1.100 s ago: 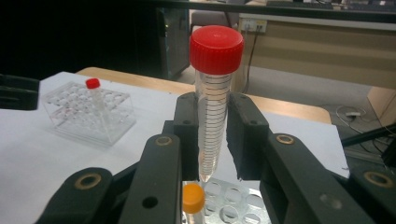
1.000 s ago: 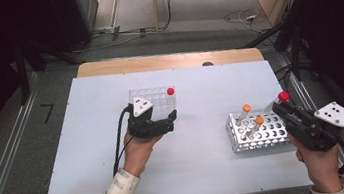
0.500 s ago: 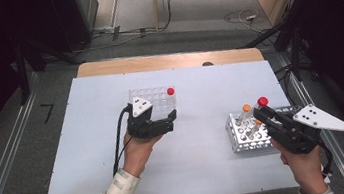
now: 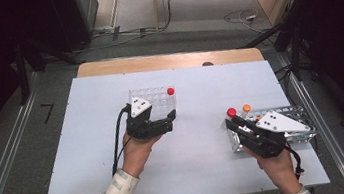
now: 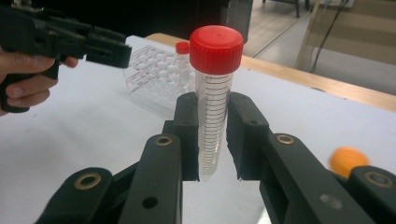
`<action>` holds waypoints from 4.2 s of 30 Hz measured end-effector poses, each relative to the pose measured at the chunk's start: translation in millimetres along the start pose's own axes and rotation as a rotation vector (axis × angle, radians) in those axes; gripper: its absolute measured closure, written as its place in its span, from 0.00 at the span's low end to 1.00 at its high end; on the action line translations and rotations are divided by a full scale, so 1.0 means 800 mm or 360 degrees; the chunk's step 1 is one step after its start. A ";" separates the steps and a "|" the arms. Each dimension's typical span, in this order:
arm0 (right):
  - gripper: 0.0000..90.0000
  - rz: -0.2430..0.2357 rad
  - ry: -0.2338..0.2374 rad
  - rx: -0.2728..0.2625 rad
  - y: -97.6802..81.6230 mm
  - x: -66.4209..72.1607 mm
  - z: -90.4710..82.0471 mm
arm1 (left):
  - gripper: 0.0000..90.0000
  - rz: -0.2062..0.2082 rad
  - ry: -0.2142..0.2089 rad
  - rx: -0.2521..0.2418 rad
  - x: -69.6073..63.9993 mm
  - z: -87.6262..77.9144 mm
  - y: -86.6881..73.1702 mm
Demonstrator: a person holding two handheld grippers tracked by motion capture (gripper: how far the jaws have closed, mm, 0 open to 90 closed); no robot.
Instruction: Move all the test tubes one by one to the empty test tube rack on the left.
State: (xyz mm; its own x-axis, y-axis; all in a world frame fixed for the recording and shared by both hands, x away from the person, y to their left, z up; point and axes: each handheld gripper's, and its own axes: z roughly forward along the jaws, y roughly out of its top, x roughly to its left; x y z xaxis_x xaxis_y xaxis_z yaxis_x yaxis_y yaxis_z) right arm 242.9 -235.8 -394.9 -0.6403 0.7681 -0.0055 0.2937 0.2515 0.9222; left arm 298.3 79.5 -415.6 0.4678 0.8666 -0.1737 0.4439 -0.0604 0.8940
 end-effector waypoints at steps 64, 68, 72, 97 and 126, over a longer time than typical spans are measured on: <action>0.80 -0.0051 0.0184 0.0194 -0.016 0.072 0.121 | 0.67 0.0204 -0.0249 0.0042 -0.059 0.001 -0.016; 0.80 -0.0049 0.0186 0.0197 -0.016 0.072 0.121 | 0.77 0.0204 -0.0256 0.0045 -0.058 0.002 -0.016; 0.80 -0.0047 0.0188 0.0197 -0.016 0.072 0.121 | 0.78 0.0209 -0.0259 0.0046 -0.057 0.001 -0.016; 0.33 -0.0058 0.0243 0.0218 -0.019 0.064 0.077 | 0.78 0.0112 -0.0211 -0.0005 -0.026 -0.008 0.009; 0.35 -0.0055 0.0252 0.0214 -0.024 0.065 0.074 | 0.78 0.0047 -0.0029 -0.0046 0.014 0.006 0.075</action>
State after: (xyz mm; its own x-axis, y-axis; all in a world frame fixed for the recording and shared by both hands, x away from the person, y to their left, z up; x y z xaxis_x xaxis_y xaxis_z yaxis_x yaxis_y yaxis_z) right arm 245.7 -165.7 -435.6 -0.7519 0.6584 0.0344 0.3550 0.3603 0.8626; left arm 333.9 83.0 -365.8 0.4942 0.8555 -0.1545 0.4076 -0.0711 0.9104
